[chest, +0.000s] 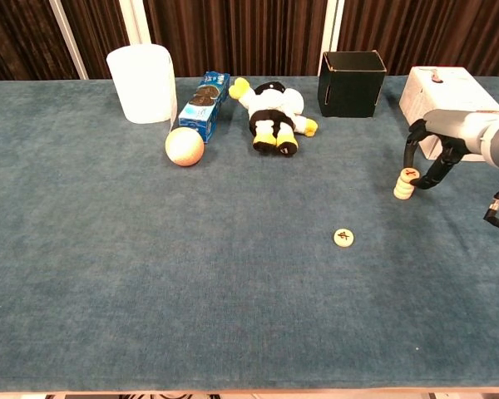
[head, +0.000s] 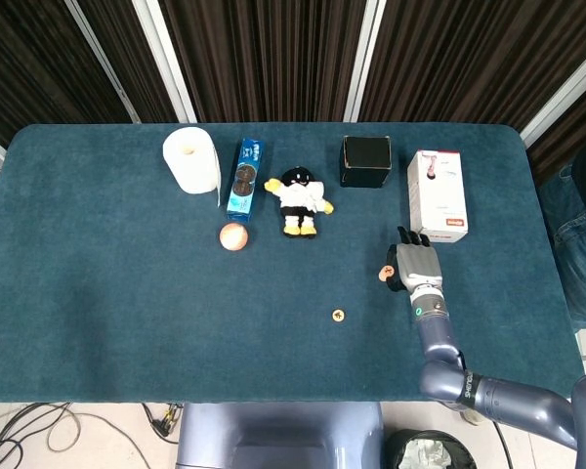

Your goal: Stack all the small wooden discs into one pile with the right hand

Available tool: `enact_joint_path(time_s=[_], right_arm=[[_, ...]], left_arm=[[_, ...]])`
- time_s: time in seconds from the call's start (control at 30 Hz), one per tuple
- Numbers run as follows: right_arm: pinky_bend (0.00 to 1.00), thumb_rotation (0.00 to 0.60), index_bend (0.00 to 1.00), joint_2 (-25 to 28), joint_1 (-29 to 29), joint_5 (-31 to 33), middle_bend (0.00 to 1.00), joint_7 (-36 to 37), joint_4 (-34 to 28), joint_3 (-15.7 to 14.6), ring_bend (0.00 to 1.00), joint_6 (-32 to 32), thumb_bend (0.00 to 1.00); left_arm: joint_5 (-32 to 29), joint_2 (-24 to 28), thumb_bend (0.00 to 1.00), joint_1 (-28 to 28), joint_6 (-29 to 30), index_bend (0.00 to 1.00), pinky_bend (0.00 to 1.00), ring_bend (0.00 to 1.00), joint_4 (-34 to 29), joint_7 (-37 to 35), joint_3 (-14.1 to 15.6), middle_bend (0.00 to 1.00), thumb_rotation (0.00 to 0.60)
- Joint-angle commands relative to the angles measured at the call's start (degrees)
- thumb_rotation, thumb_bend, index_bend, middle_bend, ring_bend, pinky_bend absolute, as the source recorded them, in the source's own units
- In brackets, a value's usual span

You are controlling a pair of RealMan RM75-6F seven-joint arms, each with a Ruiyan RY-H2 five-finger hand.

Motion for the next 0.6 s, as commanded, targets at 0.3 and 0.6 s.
enact_joint_path(time_s=[0.3, 0.6], right_arm=[[0.0, 0.6, 0.47, 0.16, -0.02, 0.16, 0.0, 0.06, -0.12, -0.09, 0.0, -0.16, 0.41], [0.0, 0.6, 0.47, 0.11, -0.04, 0.03, 0.0, 0.19, 0.01, -0.15, 0.0, -0.07, 0.41]], left_arm=[[-0.21, 0.02, 0.15, -0.03, -0.06, 0.09, 0.02, 0.0, -0.09, 0.17, -0.01, 0.0, 0.6], [-0.56, 0.08, 0.15, -0.11, -0.39, 0.1, 0.02, 0.0, -0.06, 0.19, -0.02, 0.0, 0.6]])
